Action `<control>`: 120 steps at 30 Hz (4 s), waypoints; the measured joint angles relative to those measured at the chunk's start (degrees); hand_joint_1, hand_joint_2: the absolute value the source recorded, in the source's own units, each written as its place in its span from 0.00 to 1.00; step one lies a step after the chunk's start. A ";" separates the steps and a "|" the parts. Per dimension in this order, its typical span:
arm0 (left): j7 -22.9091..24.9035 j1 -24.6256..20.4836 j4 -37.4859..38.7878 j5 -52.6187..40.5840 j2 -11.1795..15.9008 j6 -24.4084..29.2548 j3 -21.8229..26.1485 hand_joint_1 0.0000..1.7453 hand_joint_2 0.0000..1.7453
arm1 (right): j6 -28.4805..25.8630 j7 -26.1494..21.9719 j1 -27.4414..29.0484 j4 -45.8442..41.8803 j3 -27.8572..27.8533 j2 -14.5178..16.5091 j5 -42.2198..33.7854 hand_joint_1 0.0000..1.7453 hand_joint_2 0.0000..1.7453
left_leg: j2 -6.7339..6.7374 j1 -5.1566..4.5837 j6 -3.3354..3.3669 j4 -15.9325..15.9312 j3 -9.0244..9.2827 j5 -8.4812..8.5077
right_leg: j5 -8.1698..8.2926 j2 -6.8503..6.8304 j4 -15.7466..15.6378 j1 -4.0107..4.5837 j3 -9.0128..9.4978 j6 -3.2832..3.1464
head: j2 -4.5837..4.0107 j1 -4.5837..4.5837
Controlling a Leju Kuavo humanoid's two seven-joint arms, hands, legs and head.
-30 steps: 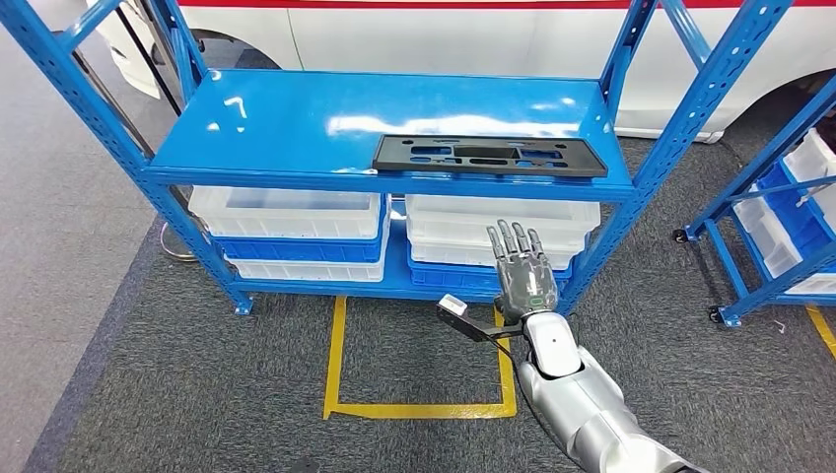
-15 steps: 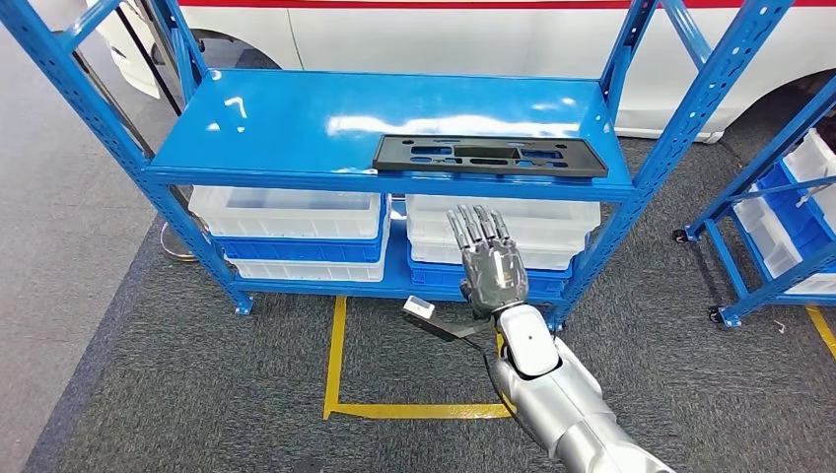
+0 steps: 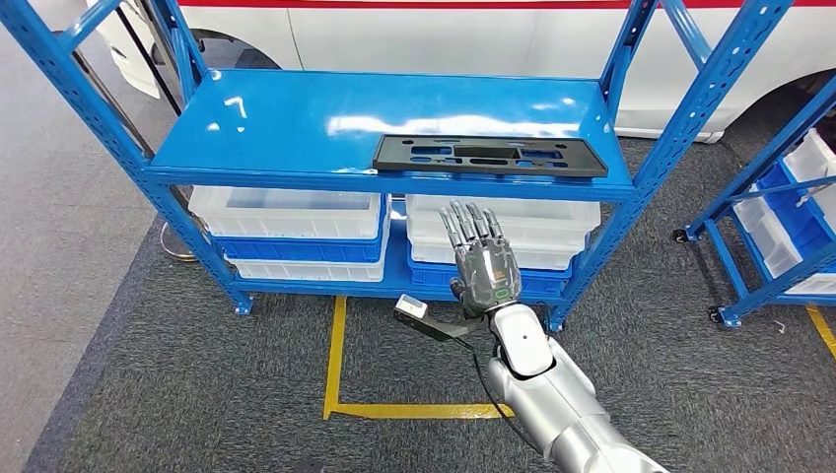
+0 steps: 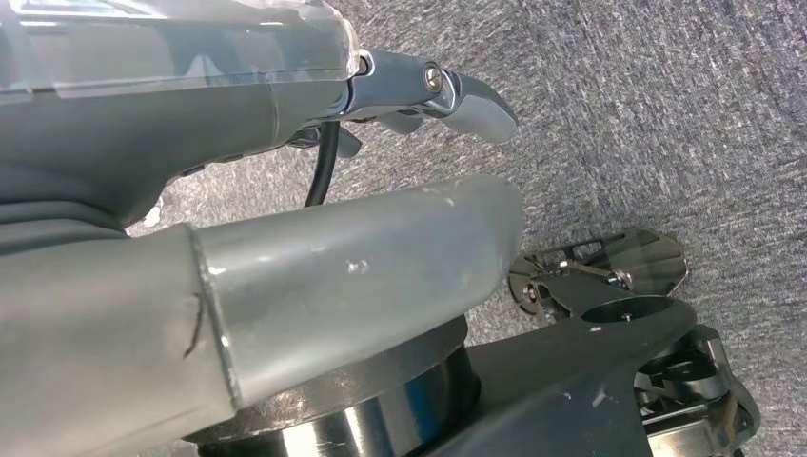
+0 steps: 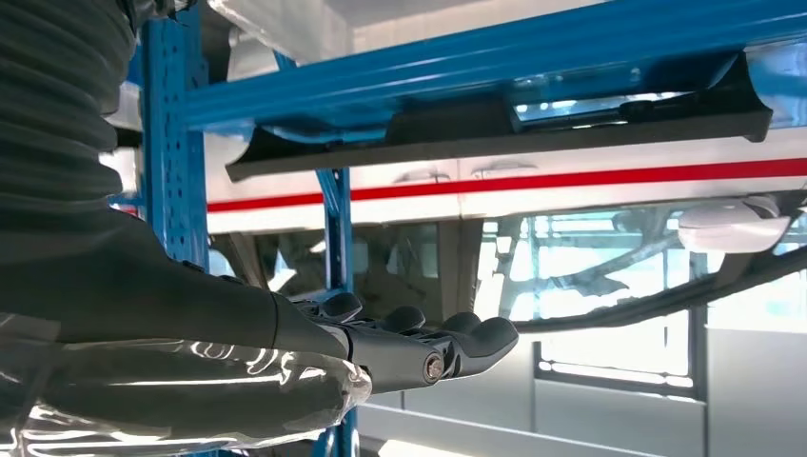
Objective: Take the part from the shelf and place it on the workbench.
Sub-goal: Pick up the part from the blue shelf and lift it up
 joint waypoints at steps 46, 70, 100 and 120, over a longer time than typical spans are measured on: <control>0.03 -0.42 0.02 0.02 -0.38 -0.01 0.07 0.00 0.00 | -0.15 -3.09 -0.20 2.54 0.46 1.33 -3.75 0.00 1.00 | 0.27 1.52 -1.77 -0.07 -2.87 2.18 | 0.11 -0.29 -0.95 -0.50 0.42 0.59 | 0.00 -0.35; 0.36 -0.38 0.02 -1.10 -0.48 0.73 0.08 0.00 0.00 | -0.22 -1.14 -1.40 4.81 0.46 1.88 -3.80 0.00 1.00 | 0.21 1.78 -3.15 13.50 -7.92 -4.40 | 3.29 -0.48 -2.19 -0.13 -1.56 -2.13 | 0.00 -0.81; -0.80 1.33 0.37 -2.41 2.41 -2.15 0.38 0.00 0.00 | 2.47 9.64 -3.66 11.59 -3.82 -6.65 -8.47 0.00 1.00 | 0.28 1.67 -3.04 16.51 -9.22 -6.52 | 2.51 -0.78 -1.25 -0.17 -1.77 -1.61 | 0.00 -1.24; -0.27 2.04 1.01 -2.35 3.92 -0.99 -0.08 0.00 0.00 | -0.11 10.90 -0.97 12.17 -12.39 -16.57 -5.56 0.00 1.00 | 0.01 1.42 -0.16 0.05 -0.62 0.08 | 3.81 -0.28 2.00 -0.59 -5.02 1.71 | 0.00 -1.01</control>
